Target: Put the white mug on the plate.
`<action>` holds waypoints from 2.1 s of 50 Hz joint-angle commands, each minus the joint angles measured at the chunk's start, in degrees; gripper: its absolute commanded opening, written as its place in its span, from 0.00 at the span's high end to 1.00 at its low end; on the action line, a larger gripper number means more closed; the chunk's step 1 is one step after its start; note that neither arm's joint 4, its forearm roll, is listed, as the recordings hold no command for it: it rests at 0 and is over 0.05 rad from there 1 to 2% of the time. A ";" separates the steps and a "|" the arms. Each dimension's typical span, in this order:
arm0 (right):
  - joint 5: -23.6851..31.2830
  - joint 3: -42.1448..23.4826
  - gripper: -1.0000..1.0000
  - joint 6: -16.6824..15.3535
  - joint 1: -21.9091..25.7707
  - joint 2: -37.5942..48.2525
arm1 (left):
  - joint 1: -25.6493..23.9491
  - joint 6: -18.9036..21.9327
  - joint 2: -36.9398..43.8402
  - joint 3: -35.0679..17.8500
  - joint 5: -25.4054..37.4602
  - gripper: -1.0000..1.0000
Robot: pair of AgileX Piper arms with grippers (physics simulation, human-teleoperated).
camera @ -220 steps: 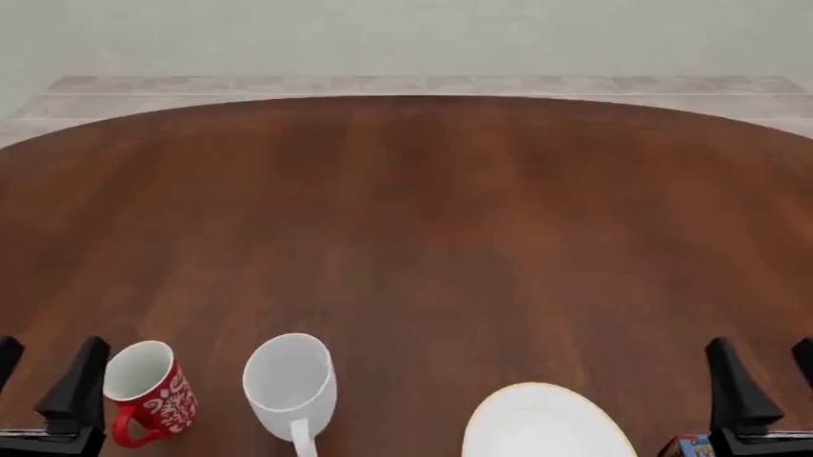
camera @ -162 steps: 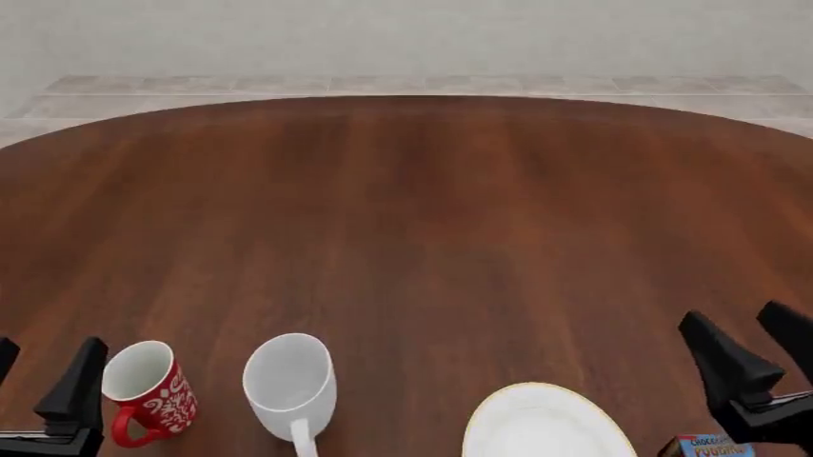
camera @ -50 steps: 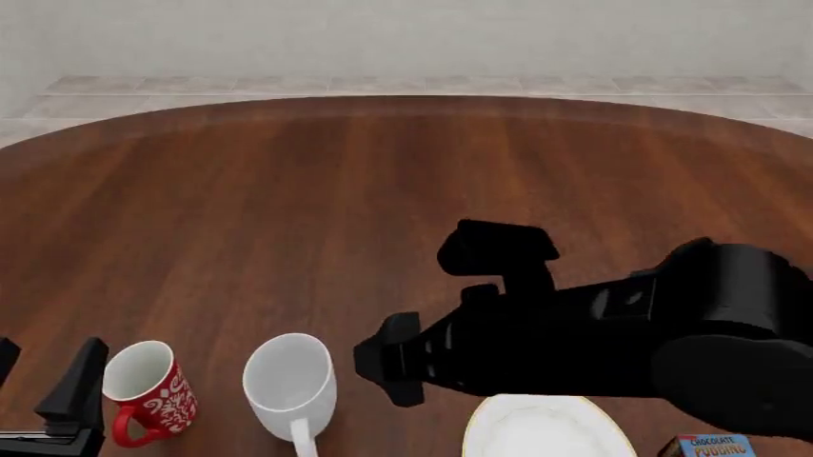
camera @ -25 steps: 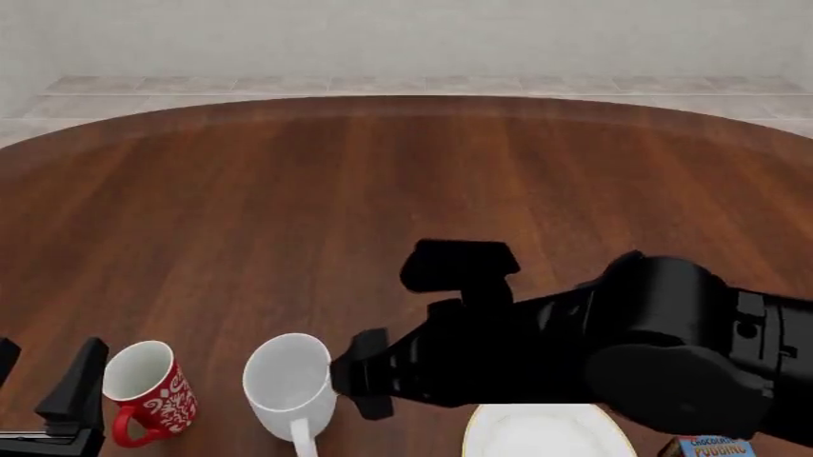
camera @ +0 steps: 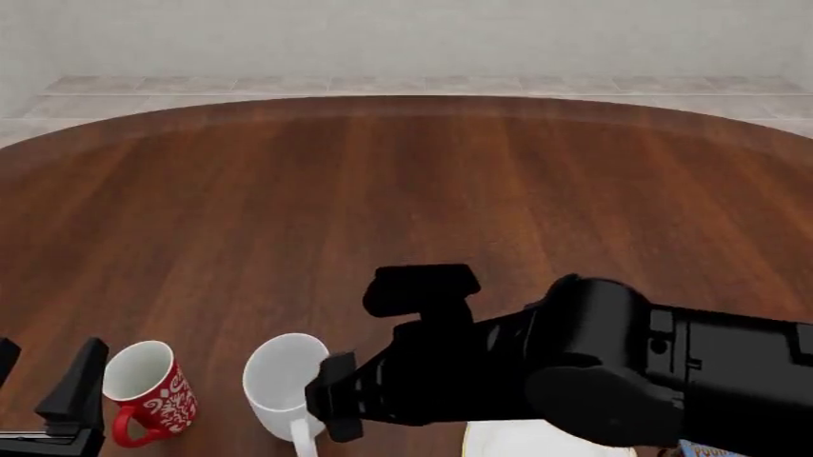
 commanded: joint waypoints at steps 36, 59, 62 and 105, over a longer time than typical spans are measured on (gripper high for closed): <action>-2.59 -1.99 0.00 0.02 1.89 6.81 | -0.07 0.01 0.15 -0.09 -0.08 0.00; -5.15 -2.57 0.00 0.15 0.83 10.28 | -0.06 0.03 0.15 -0.09 -0.08 0.00; -5.43 -2.45 0.00 0.23 0.68 10.53 | -0.07 0.03 0.14 -0.09 -0.09 0.00; -8.85 -2.27 0.00 1.29 0.68 16.18 | -0.07 0.01 0.14 -0.09 -0.09 0.00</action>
